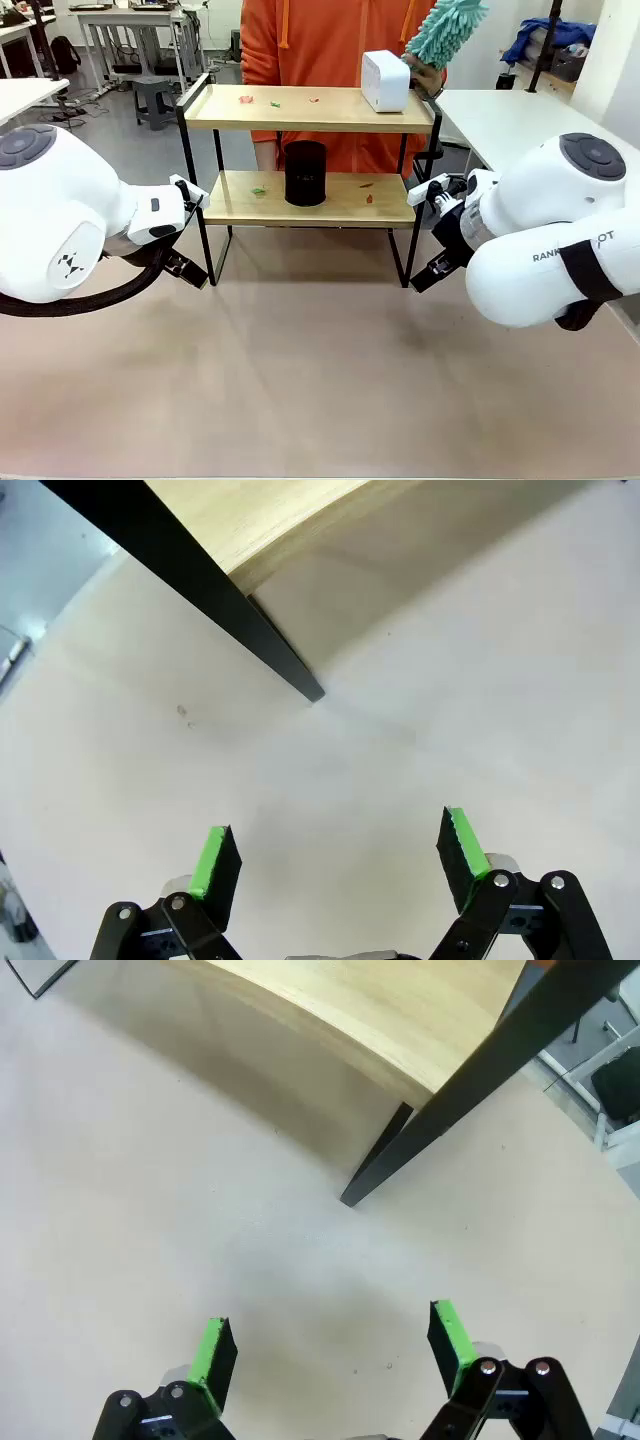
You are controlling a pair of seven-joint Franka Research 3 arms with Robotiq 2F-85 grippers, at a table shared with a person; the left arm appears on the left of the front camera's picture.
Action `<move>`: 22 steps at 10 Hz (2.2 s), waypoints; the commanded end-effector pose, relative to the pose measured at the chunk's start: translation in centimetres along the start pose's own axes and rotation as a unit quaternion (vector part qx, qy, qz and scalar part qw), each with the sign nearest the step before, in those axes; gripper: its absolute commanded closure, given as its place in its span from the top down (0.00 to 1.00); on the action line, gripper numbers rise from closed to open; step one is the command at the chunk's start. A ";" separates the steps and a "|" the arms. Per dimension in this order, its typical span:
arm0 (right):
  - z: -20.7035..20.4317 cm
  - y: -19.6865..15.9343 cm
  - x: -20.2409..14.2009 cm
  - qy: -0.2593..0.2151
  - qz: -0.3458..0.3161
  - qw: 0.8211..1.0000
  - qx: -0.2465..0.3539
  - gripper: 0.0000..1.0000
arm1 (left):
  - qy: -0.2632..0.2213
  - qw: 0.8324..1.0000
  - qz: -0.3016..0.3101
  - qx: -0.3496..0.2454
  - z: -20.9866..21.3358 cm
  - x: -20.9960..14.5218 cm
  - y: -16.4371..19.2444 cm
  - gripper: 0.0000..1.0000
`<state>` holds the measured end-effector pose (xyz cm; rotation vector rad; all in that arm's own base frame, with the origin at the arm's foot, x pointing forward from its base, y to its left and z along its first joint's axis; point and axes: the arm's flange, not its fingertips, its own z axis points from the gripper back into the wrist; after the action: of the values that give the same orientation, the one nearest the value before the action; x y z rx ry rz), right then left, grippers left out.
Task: Clean the shelf.
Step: Pick up the Duster from the human.
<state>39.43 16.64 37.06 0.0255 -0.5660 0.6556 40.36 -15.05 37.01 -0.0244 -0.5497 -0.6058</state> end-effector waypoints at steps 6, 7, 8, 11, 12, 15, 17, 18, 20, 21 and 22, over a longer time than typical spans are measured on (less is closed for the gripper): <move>0.0 0.0 0.0 0.000 0.000 1.000 0.000 1.00 | 0.000 1.000 0.000 0.000 0.0 0.0 0.0 1.00; 0.0 0.0 0.0 0.000 0.000 1.000 0.000 1.00 | 0.000 1.000 0.000 0.000 0.0 0.0 0.0 1.00; 0.0 0.0 0.0 0.000 0.000 1.000 0.000 1.00 | 0.000 1.000 0.000 0.000 0.0 0.0 0.0 1.00; 0.0 0.0 0.0 0.000 0.000 1.000 0.000 1.00 | 0.000 1.000 0.000 0.000 0.0 0.0 0.0 1.00; 0.0 0.0 0.0 0.000 0.000 1.000 0.000 1.00 | 0.000 1.000 0.000 0.000 0.0 0.0 0.0 1.00; 4.0 -1.3 -1.1 0.169 0.005 0.985 0.035 1.00 | 0.069 0.996 -0.013 -0.056 3.2 -0.7 0.3 1.00; 11.4 -6.0 -4.1 0.102 -0.169 0.974 0.107 1.00 | 0.054 0.989 0.078 -0.115 10.5 -3.7 3.6 1.00; 14.6 -9.0 -6.3 0.034 -0.219 0.952 0.211 1.00 | -0.022 0.972 0.111 -0.204 13.9 -5.8 6.1 1.00; 18.1 -15.2 -12.4 -0.089 -0.322 0.860 0.387 1.00 | -0.214 0.892 0.216 -0.335 18.7 -11.4 12.4 1.00; 18.6 -18.7 -16.5 -0.160 -0.396 0.790 0.440 1.00 | -0.274 0.841 0.286 -0.368 18.9 -15.1 15.9 1.00; 18.7 -21.2 -20.6 -0.244 -0.471 0.719 0.449 1.00 | -0.303 0.799 0.344 -0.389 17.7 -18.5 18.4 1.00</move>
<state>27.99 -12.38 47.96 0.9137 -0.3907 0.1882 30.01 11.56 50.95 -0.9135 -0.6930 -0.2423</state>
